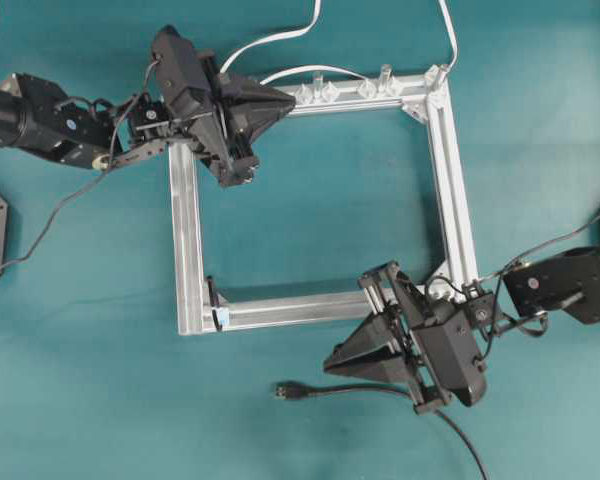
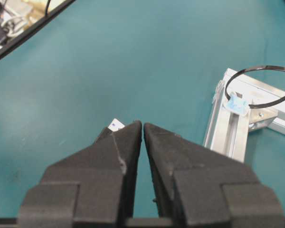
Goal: Insert the wire through the string loop located on the left side.
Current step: 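Move the right gripper down toward the black USB cable plug, then grasp the black USB cable near its plug with the right gripper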
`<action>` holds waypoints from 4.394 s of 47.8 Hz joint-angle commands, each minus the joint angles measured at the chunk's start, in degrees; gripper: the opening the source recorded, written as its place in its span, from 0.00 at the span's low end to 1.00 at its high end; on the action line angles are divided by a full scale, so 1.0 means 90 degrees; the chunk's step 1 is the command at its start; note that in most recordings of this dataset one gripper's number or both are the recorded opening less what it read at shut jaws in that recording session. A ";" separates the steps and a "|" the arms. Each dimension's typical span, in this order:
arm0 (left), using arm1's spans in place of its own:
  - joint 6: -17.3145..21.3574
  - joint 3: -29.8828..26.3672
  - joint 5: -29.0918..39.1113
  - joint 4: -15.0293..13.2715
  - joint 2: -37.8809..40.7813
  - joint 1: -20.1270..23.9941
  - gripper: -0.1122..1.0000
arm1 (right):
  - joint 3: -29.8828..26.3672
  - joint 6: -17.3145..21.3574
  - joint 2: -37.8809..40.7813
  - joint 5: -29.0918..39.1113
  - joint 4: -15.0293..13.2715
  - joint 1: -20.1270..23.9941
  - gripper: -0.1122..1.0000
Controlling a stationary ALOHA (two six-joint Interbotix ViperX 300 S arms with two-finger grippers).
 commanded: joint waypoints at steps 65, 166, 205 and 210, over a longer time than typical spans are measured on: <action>0.0195 -0.0146 0.1875 0.0342 -0.1221 -0.0156 0.64 | -0.0430 0.0361 -0.0049 0.0615 0.0781 0.0039 0.63; 0.0195 -0.0049 0.2383 0.0342 -0.1250 -0.0264 0.70 | -0.1416 -0.1963 0.1318 0.1035 0.5391 0.1445 0.62; 0.0205 -0.0059 0.2402 0.0342 -0.1250 -0.0264 0.70 | -0.1406 -0.2031 0.1436 0.1641 0.5254 0.1445 0.20; 0.0205 -0.0059 0.2402 0.0342 -0.1250 -0.0264 0.70 | -0.1416 -0.2031 0.1436 0.1631 0.5254 0.1455 0.20</action>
